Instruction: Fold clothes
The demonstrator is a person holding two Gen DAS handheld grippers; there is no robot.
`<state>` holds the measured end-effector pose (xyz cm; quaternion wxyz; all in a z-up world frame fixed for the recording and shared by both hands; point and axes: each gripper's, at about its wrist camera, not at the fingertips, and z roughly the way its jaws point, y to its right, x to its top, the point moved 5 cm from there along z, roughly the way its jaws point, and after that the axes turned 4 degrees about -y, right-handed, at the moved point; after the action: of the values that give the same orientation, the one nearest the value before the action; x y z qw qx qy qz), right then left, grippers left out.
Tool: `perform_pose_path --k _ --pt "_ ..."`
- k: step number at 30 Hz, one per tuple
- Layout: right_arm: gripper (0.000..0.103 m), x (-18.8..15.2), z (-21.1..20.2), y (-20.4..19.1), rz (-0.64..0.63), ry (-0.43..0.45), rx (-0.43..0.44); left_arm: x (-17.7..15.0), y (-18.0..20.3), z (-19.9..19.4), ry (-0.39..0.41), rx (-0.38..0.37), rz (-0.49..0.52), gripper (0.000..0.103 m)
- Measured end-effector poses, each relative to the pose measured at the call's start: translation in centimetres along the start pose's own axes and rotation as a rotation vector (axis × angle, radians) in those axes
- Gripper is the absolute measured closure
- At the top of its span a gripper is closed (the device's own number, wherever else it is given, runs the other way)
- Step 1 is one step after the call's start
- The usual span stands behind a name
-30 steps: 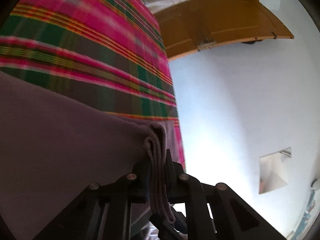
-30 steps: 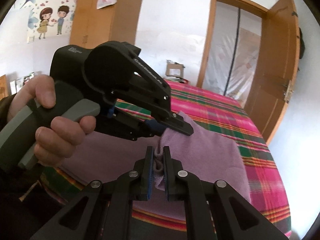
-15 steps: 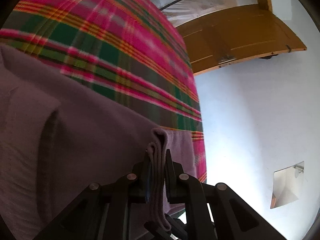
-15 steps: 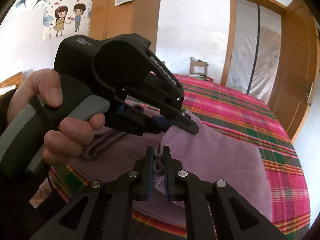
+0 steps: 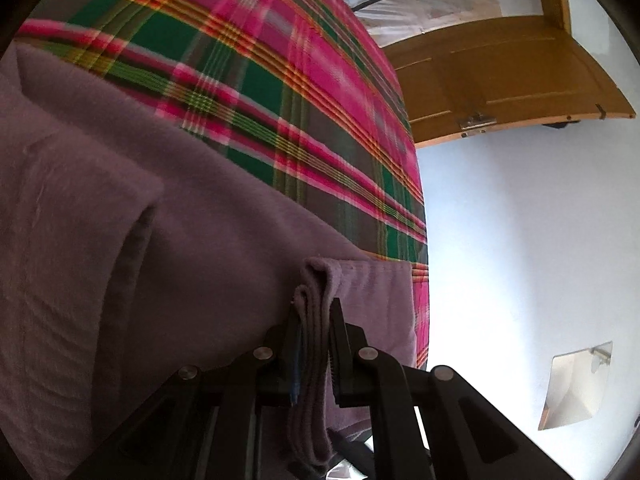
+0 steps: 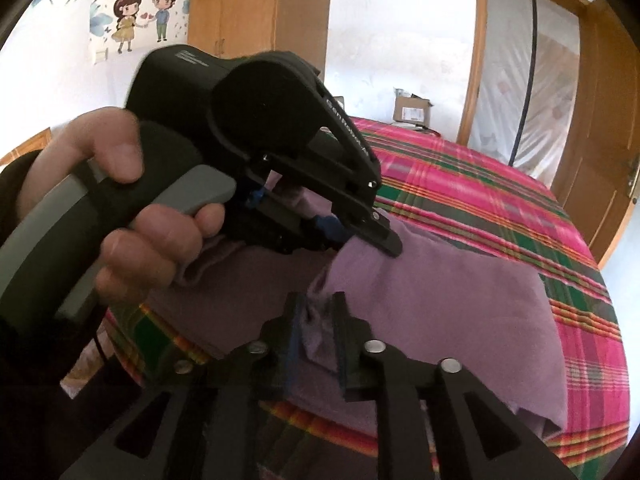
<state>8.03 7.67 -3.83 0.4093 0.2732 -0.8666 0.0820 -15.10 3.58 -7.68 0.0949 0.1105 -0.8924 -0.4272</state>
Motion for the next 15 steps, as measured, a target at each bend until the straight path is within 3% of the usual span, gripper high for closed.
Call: perform_pose_path --k 2,5,8,15 --pt "0.075 -0.6 -1.1 0.7 0.008 0.018 -0.034 0.1 0.0 -0.6 0.011 0.019 0.017 0.091" --pt "0.074 -1.6 -2.9 2.6 0.072 0.034 -0.078 -0.2 0.8 -1.6 0.065 0.068 0.048 0.081" --pt "0.073 -2.3 -4.9 4.6 0.117 0.057 -0.141 -0.4 0.9 -2.8 0.099 0.069 0.051 0.077" --pt "0.068 -5.1 -7.1 8.3 0.191 0.025 -0.289 -0.7 2.6 -4.5 0.199 0.112 0.094 0.076"
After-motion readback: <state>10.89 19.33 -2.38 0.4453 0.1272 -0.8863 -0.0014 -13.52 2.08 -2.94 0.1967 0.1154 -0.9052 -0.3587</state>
